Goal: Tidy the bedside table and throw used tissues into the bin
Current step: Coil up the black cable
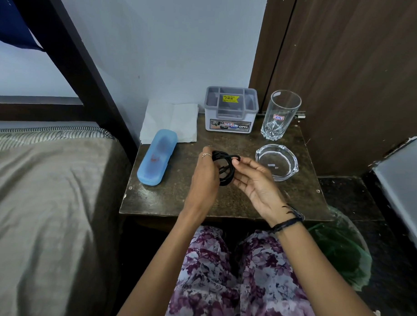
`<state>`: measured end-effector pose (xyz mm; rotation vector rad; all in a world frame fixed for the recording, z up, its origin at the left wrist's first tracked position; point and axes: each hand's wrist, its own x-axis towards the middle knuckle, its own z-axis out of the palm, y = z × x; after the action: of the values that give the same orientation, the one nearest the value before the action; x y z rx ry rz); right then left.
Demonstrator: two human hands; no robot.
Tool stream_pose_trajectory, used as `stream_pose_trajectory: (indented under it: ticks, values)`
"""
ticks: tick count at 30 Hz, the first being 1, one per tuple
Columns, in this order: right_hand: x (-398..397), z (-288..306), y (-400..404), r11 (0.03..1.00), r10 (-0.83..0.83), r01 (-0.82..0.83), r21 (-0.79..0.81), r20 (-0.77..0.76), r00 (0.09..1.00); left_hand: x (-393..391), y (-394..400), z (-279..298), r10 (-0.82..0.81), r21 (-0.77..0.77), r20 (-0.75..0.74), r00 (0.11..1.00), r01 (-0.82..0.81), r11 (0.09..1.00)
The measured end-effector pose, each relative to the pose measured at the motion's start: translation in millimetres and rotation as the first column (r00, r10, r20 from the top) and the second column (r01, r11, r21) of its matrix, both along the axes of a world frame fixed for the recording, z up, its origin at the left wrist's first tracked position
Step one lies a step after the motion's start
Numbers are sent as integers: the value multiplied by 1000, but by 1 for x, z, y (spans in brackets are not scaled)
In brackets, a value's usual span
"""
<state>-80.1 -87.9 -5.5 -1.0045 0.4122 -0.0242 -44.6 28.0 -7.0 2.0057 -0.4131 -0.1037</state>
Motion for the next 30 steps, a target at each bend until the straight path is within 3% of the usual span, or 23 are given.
stream_pose_trajectory:
  ticks: [8, 11, 16, 20, 24, 30]
  values:
    - [7, -4, 2, 972, -39, 48, 230, -42, 998, 3, 2, -6, -67, -248, -122, 990, 35, 968]
    - [9, -5, 3, 967, -23, 38, 252, -65, 998, 3, 2, -9, -47, -224, -127, 991, 18, 974]
    - [6, -5, 5, 993, 120, -121, 0, -92, 988, 1, 1, -7, 4, -66, -36, 999, -6, 998]
    - [8, -4, 9, 978, 102, -114, -175, -76, 992, 3, 3, -8, -16, 73, 36, 999, 14, 997]
    - [15, -2, 5, 892, 137, -165, -420, -98, 986, 11, 7, -12, -4, 155, 32, 999, -1, 988]
    - [23, -8, 2, 762, 249, -292, -578, -155, 956, 27, 14, -17, 101, 207, -113, 988, -76, 975]
